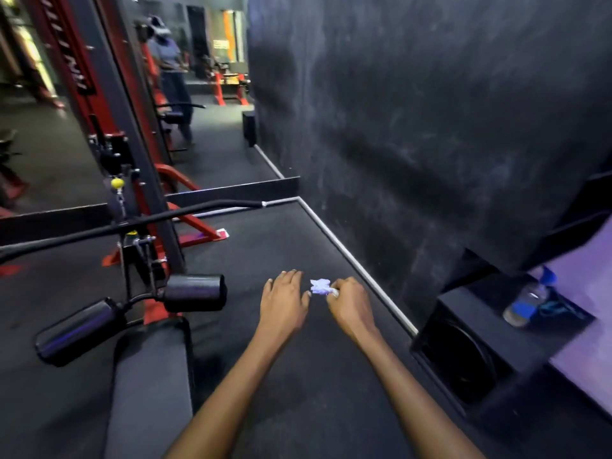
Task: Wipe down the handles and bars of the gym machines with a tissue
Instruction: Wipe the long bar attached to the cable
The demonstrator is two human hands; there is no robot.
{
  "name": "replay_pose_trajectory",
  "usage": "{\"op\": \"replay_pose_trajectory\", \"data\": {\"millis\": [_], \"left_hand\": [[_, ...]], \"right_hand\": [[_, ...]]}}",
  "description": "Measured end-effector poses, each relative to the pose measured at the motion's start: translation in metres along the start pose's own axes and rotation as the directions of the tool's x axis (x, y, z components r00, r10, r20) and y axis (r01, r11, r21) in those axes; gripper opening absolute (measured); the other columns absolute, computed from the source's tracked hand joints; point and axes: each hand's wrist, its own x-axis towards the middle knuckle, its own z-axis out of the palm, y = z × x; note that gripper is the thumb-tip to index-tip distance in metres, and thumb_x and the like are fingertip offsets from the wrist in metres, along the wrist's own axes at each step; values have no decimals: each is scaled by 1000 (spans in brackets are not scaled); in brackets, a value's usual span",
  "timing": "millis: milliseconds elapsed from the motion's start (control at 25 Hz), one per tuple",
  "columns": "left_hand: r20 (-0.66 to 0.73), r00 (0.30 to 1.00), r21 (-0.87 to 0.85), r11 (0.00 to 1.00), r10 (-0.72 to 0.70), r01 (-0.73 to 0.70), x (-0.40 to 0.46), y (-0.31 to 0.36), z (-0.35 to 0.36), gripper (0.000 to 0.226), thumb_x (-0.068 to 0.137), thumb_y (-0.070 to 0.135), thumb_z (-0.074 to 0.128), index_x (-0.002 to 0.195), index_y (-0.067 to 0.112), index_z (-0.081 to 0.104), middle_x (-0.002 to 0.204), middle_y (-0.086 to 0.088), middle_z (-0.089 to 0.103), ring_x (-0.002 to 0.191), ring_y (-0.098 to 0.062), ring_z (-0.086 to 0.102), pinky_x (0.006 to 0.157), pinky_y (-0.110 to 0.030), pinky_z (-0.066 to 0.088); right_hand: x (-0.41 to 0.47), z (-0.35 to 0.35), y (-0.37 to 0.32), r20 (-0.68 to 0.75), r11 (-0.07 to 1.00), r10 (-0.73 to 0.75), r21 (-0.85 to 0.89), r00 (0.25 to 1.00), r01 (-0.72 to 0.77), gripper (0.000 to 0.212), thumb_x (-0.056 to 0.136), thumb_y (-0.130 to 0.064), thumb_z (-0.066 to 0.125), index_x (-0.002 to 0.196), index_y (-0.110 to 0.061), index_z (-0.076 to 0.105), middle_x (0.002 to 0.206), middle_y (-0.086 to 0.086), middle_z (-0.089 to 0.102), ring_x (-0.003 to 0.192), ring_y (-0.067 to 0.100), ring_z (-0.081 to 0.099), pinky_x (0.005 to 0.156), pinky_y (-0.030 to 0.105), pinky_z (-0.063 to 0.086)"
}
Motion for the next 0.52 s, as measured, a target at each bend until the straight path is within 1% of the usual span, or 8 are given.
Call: {"op": "replay_pose_trajectory", "data": {"millis": [120,280,520], "left_hand": [[-26,994,-2,994,-108,108,48,-42,-6,52,100,35,42,148,16,31,155,1,32,145,-14,22,117,-34,14],[-42,975,28,975,-217,218,101,-107,-6,53,100,35,41,148,16,30,155,0,31,145,-15,21,116,-34,13],[-107,920,62,921,-376,384,207,-216,-9,53,100,35,41,148,18,28,156,1,28,146,-15,18,116,-34,10]], "right_hand": [[59,31,-38,70,997,-60,58,996,56,24,87,-19,54,102,-6,69,107,16,61,103,33,57,82,34,45],[122,82,-86,177,988,-134,105,975,117,25,87,-21,56,102,-8,70,108,16,61,104,32,58,83,33,46],[252,163,-174,262,961,-265,152,928,231,25,88,-19,53,105,-10,69,111,15,59,106,31,56,85,31,45]]}}
